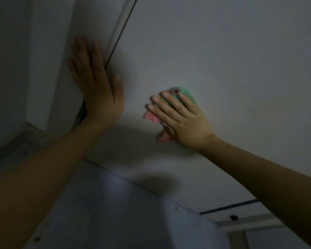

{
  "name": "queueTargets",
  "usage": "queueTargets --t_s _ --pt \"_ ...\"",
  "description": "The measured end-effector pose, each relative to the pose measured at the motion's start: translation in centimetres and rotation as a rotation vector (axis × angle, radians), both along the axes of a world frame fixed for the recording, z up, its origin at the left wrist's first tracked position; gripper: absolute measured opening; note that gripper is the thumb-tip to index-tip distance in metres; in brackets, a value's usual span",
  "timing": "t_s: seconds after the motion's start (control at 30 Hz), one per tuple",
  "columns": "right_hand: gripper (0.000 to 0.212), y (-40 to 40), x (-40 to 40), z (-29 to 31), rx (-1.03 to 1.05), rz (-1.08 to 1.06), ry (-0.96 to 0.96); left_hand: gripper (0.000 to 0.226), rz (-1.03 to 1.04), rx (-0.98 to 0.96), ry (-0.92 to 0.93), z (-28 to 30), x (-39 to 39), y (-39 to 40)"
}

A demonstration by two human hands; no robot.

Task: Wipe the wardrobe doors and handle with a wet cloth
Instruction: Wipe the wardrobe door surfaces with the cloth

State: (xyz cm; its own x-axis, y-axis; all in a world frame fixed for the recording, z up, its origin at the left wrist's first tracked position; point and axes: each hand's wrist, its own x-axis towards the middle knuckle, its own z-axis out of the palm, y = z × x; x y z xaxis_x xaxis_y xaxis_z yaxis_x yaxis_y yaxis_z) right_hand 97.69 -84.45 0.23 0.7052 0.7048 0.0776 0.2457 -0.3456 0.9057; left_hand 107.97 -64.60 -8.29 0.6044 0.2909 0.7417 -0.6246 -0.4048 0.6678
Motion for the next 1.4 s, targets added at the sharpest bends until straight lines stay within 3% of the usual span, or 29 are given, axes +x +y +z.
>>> queueTargets --t_s 0.13,0.3,0.4,0.53,0.7,0.87,1.0,1.1,1.2,1.23,1.4 --pt "0.054 -3.2 -2.8 2.3 -0.008 -0.032 -0.078 0.064 -0.061 0.061 0.033 -0.4 -1.1 0.4" --pt "0.057 3.1 2.9 0.2 0.150 0.011 -0.166 0.068 -0.101 0.062 0.142 -0.5 -2.9 0.1" --pt "0.061 4.7 4.2 -2.5 0.091 -0.017 -0.113 0.070 -0.112 0.098 0.111 -0.8 -2.6 0.6" --pt "0.069 -1.3 -1.6 -3.9 -0.039 -0.072 0.014 0.070 -0.179 0.099 0.143 -1.5 -2.6 1.8" --pt "0.065 0.4 0.0 -4.7 0.096 -0.021 -0.036 0.068 -0.175 0.145 0.118 -1.7 -2.5 2.3" --pt "0.075 4.7 4.0 -11.6 0.129 -0.056 0.063 0.069 -0.093 0.144 0.127 -3.0 -2.3 0.9" --pt "0.088 0.5 -0.2 -13.9 -0.093 -0.185 0.230 0.068 -0.037 0.087 0.158 -3.0 -2.3 -0.4" --pt "0.071 0.4 0.3 -14.5 -0.091 -0.219 0.244 0.068 -0.024 0.105 0.158 -3.3 -2.3 -0.1" --pt "0.058 3.6 2.4 -17.3 -0.125 -0.086 0.150 0.066 -0.039 0.099 0.162 -3.7 -2.1 0.0" --pt "0.057 4.7 3.2 -18.3 -0.145 -0.023 0.135 0.065 -0.047 0.082 0.158 -3.7 -2.0 -0.1" --pt "0.066 4.5 2.1 -20.9 -0.258 -0.119 0.352 0.066 -0.039 0.044 0.147 -3.9 -1.7 -0.6"
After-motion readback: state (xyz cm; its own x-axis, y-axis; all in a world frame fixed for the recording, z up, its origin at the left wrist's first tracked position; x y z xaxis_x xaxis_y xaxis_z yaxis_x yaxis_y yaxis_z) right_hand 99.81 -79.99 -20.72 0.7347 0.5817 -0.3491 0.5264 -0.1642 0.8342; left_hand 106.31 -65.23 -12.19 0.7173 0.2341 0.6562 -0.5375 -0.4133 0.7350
